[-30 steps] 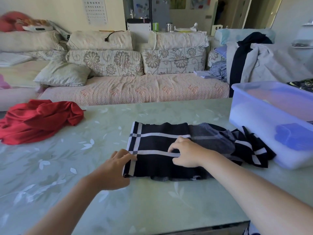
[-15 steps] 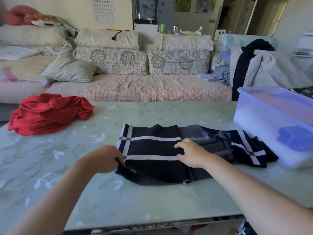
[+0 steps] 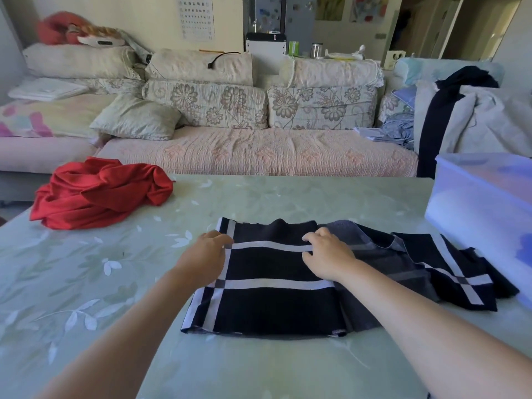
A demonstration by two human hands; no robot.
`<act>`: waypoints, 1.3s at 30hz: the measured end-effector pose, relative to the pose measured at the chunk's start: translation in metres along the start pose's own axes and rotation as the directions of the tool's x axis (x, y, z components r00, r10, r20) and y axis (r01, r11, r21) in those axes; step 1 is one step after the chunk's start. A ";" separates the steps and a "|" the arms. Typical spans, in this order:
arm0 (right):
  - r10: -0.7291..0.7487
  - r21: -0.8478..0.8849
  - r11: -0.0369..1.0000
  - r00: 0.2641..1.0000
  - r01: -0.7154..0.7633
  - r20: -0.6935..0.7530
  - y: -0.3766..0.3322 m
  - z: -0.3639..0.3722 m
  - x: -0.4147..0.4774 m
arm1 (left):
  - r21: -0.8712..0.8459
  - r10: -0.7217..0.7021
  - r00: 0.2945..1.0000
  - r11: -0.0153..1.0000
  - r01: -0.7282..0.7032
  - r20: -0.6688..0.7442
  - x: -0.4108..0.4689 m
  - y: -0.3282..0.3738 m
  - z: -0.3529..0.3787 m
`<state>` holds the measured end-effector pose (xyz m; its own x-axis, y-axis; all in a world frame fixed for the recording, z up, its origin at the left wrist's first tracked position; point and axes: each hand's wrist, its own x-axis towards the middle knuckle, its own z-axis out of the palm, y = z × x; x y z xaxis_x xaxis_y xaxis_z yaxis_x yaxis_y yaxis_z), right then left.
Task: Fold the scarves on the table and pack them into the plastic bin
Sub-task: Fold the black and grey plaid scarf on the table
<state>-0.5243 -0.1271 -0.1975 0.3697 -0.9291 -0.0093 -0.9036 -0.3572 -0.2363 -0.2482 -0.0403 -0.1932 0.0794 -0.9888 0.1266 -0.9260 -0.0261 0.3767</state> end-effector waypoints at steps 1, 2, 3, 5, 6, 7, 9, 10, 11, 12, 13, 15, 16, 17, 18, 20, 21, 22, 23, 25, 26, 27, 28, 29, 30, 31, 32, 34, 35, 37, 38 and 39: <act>0.011 0.020 1.000 1.000 -0.011 -0.010 0.001 0.001 0.007 | 0.006 -0.027 0.999 1.000 0.027 -0.022 0.011 -0.003 0.002; 0.028 0.042 0.999 0.999 -0.027 -0.022 0.003 0.002 0.015 | 0.012 -0.050 0.998 0.999 0.050 -0.040 0.023 -0.007 0.004; 0.049 0.057 0.997 0.998 -0.047 -0.042 0.005 0.002 0.021 | 0.019 -0.068 0.996 0.997 0.069 -0.053 0.033 -0.011 0.005; 0.095 0.037 0.995 0.992 -0.092 -0.089 0.007 0.004 0.033 | 0.038 -0.106 0.991 0.993 0.109 -0.077 0.053 -0.019 0.008; 0.112 0.002 0.994 0.988 -0.112 -0.110 0.008 0.005 0.039 | 0.051 -0.133 0.988 0.989 0.137 -0.083 0.062 -0.021 0.009; 0.123 -0.040 0.991 0.985 -0.129 -0.124 0.008 0.007 0.044 | 0.065 -0.161 0.984 0.984 0.166 -0.079 0.070 -0.023 0.011; 0.137 -0.103 0.983 0.982 -0.150 -0.130 0.009 0.010 0.052 | 0.097 -0.211 0.976 0.972 0.216 -0.056 0.083 -0.026 0.014; 0.140 -0.108 0.982 0.982 -0.154 -0.127 0.009 0.012 0.055 | 0.094 -0.230 0.972 0.968 0.233 -0.045 0.088 -0.028 0.017; 0.140 -0.094 0.984 0.983 -0.152 -0.123 0.010 0.014 0.058 | 0.059 -0.250 0.968 0.966 0.252 -0.039 0.092 -0.030 0.019; 0.135 -0.064 0.988 0.984 -0.143 -0.120 0.011 0.016 0.059 | -0.015 -0.270 0.962 0.963 0.269 -0.032 0.094 -0.031 0.021; 0.124 -0.029 0.991 0.984 -0.129 -0.128 0.011 0.016 0.060 | -0.106 -0.288 0.957 0.953 0.284 -0.025 0.095 -0.032 0.021; 0.083 0.012 0.997 0.975 -0.082 -0.206 0.011 0.013 0.060 | -0.246 -0.304 0.948 0.929 0.275 -0.090 0.097 -0.034 0.016; 0.056 0.018 0.998 0.963 -0.053 -0.262 0.010 0.011 0.061 | -0.278 -0.310 0.936 0.925 0.258 -0.165 0.098 -0.036 0.012; 0.034 0.024 0.999 0.951 -0.028 -0.307 0.009 0.010 0.062 | -0.289 -0.313 0.919 0.927 0.240 -0.240 0.097 -0.037 0.007; 0.019 0.030 1.000 0.945 -0.009 -0.325 0.007 0.009 0.063 | -0.283 -0.308 0.904 0.932 0.225 -0.295 0.095 -0.038 0.003; 0.010 0.033 0.999 0.966 -0.002 -0.259 0.001 0.011 0.062 | -0.179 -0.272 0.902 0.958 0.222 -0.335 0.088 -0.039 0.002; 0.013 0.019 1.000 0.982 -0.010 -0.188 -0.002 0.013 0.060 | -0.090 -0.259 0.907 0.966 0.242 -0.333 0.083 -0.040 0.005; 0.024 -0.006 1.000 0.992 -0.025 -0.122 -0.005 0.015 0.058 | -0.006 -0.247 0.909 0.966 0.260 -0.335 0.079 -0.039 0.009; 0.036 -0.036 0.999 0.995 -0.040 -0.089 -0.007 0.016 0.055 | 0.055 -0.224 0.910 0.965 0.258 -0.348 0.076 -0.037 0.012; 0.022 -0.094 0.995 0.989 -0.036 -0.147 -0.011 0.017 0.051 | 0.104 -0.108 0.931 0.983 0.152 -0.349 0.073 -0.025 0.015; -0.009 -0.123 0.992 0.981 -0.015 -0.195 -0.014 0.016 0.048 | 0.124 -0.021 0.949 0.990 0.063 -0.314 0.071 -0.017 0.015; -0.049 -0.147 0.989 0.974 0.017 -0.223 -0.018 0.014 0.045 | 0.138 0.052 0.965 0.990 -0.017 -0.256 0.070 -0.010 0.017; -0.094 -0.163 0.985 0.972 0.059 -0.214 -0.021 0.013 0.042 | 0.142 0.094 0.980 0.987 -0.069 -0.178 0.066 -0.004 0.021; -0.138 -0.167 0.980 0.976 0.110 -0.168 -0.024 0.015 0.037 | 0.137 0.110 0.991 0.986 -0.098 -0.081 0.060 0.000 0.026; -0.173 -0.162 0.974 0.980 0.156 -0.096 -0.027 0.018 0.032 | 0.140 0.111 0.993 0.984 -0.114 0.029 0.053 0.002 0.032; -0.188 -0.153 0.971 0.982 0.185 -0.004 -0.028 0.022 0.027 | 0.172 0.097 0.986 0.978 -0.120 0.137 0.045 0.001 0.040; -0.179 -0.144 0.971 0.980 0.190 0.089 -0.027 0.025 0.021 | 0.222 0.070 0.973 0.968 -0.119 0.219 0.038 0.000 0.046; -0.127 -0.122 0.981 0.971 0.153 0.202 -0.023 0.028 0.013 | 0.305 0.014 0.964 0.947 -0.098 0.265 0.031 0.000 0.050; -0.105 -0.116 0.984 0.971 0.133 0.216 -0.020 0.027 0.010 | 0.340 -0.008 0.966 0.937 -0.083 0.259 0.030 0.002 0.048; -0.066 -0.121 0.988 0.977 0.092 0.205 -0.017 0.023 0.004 | 0.411 0.002 0.977 0.907 -0.093 0.215 0.026 0.013 0.046; -0.046 -0.141 0.987 0.983 0.072 0.180 -0.016 0.021 0.001 | 0.409 0.045 0.980 0.904 -0.122 0.193 0.023 0.020 0.047; -0.028 -0.185 0.981 0.990 0.054 0.137 -0.016 0.019 -0.003 | 0.370 0.091 0.978 0.916 -0.157 0.189 0.017 0.028 0.049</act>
<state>-0.5068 -0.1172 -0.2121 0.4213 -0.8968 -0.1351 -0.9069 -0.4181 -0.0523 -0.2905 -0.0655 -0.2260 -0.0763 -0.9970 -0.0156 -0.9970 0.0766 -0.0140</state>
